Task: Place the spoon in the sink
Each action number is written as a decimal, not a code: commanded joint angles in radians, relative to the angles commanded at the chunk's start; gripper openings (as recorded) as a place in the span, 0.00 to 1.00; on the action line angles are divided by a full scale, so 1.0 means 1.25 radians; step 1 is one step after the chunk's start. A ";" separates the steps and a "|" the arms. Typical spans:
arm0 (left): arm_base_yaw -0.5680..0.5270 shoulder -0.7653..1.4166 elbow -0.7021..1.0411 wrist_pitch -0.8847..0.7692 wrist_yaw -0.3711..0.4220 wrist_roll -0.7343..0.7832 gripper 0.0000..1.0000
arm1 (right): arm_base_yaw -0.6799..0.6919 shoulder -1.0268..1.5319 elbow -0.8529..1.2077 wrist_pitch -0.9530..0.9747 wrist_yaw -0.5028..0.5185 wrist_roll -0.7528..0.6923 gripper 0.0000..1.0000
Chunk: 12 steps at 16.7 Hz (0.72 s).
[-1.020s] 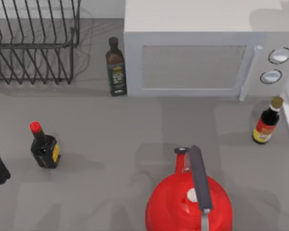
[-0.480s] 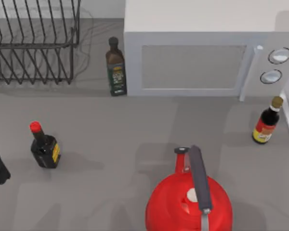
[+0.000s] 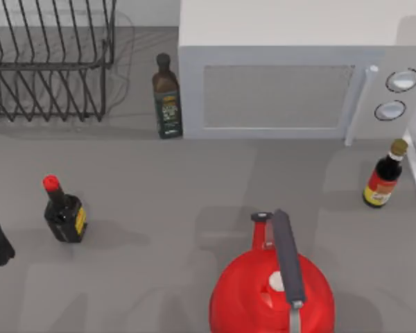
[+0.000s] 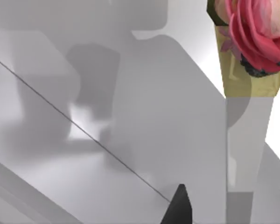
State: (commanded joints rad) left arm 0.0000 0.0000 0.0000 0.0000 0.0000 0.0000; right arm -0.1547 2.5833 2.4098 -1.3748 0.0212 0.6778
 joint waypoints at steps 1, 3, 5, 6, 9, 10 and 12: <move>0.000 0.000 0.000 0.000 0.000 0.000 1.00 | 0.000 0.000 0.000 0.000 0.000 0.000 0.30; 0.000 0.000 0.000 0.000 0.000 0.000 1.00 | 0.000 0.000 0.000 0.000 0.000 0.000 0.45; 0.000 0.000 0.000 0.000 0.000 0.000 1.00 | 0.000 0.000 0.000 0.000 0.000 0.000 0.60; 0.000 0.000 0.000 0.000 0.000 0.000 1.00 | 0.000 0.000 0.000 0.000 0.000 0.000 0.68; 0.000 0.000 0.000 0.000 0.000 0.000 1.00 | 0.000 0.000 0.000 0.000 0.000 0.000 0.90; 0.000 0.000 0.000 0.000 0.000 0.000 1.00 | 0.000 0.000 0.000 0.000 0.000 0.000 0.98; 0.000 0.000 0.000 0.000 0.000 0.000 1.00 | 0.000 0.000 0.000 0.000 0.000 0.000 1.00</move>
State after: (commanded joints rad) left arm 0.0000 0.0000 0.0000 0.0000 0.0000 0.0000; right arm -0.1547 2.5833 2.4098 -1.3748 0.0212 0.6778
